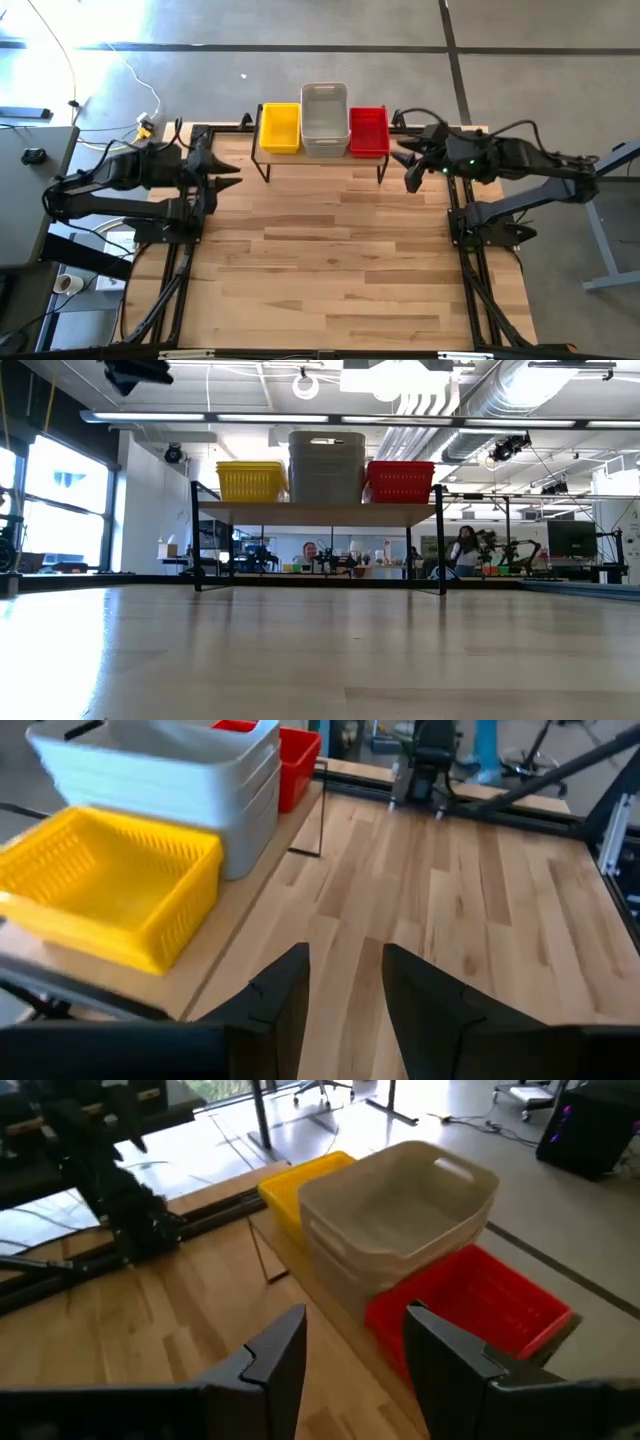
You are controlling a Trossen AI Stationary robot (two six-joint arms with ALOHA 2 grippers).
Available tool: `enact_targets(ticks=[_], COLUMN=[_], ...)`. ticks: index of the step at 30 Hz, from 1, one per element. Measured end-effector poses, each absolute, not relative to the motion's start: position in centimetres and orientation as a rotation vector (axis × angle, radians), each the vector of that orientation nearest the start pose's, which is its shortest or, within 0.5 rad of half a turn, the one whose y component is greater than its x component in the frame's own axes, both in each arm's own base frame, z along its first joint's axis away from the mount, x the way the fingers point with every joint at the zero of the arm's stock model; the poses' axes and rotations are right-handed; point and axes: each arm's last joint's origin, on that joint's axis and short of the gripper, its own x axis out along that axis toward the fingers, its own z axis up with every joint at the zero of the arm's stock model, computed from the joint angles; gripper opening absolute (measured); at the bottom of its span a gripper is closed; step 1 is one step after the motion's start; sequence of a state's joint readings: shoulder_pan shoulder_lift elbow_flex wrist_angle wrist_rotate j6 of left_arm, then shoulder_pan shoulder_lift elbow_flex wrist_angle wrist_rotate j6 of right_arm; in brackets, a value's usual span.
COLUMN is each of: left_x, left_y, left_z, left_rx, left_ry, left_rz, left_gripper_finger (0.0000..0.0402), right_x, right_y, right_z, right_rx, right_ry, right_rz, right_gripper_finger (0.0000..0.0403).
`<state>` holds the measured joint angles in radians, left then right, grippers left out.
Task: Stack baskets on shelf by color
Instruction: Return to Home Position
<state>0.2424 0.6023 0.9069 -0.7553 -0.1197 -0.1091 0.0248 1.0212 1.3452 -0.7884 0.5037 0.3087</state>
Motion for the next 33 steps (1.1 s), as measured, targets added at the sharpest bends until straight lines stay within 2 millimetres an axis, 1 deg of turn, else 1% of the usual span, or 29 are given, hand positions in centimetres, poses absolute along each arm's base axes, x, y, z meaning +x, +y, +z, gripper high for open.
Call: enact_targets(ticks=[3, 8, 12, 17, 20, 23, 27, 33], left_x=[9.4, 9.2, 9.4, 9.7, 9.9, 10.0, 10.1, 10.1], left_y=[2.5, 1.9, 1.7, 1.5, 1.3, 1.2, 1.2, 1.2], left_z=[32.2, 28.9, 26.3, 22.7, 20.9, 19.3, 18.0, 16.4], left_rx=[-0.146, -0.168, -0.175, -0.203, -0.239, -0.281, -0.317, -0.339], left_ry=[0.402, 0.293, 0.224, 0.217, 0.171, 0.100, 0.049, 0.065], left_rz=[0.389, 0.339, 0.322, 0.298, 0.277, 0.261, 0.248, 0.266], left_gripper_finger=[0.0119, 0.0119, 0.0119, 0.0119, 0.0119, 0.0119, 0.0115, 0.0099], right_x=[18.1, 17.4, 16.0, 13.6, 12.4, 11.3, 9.9, 7.3], right_y=[-1.1, -1.2, -1.1, -1.1, -1.0, -0.9, -0.9, -0.8], right_z=[40.4, 37.8, 36.6, 35.0, 34.0, 33.0, 31.3, 29.4], right_rx=[0.191, 0.244, 0.302, 0.397, 0.433, 0.445, 0.453, 0.440], right_ry=[0.358, 0.262, 0.175, 0.111, 0.073, 0.023, -0.025, -0.100], right_rz=[-0.506, -0.434, -0.406, -0.401, -0.367, -0.331, -0.314, -0.264], right_gripper_finger=[0.0151, 0.0151, 0.0151, 0.0151, 0.0151, 0.0151, 0.0151, 0.0151])
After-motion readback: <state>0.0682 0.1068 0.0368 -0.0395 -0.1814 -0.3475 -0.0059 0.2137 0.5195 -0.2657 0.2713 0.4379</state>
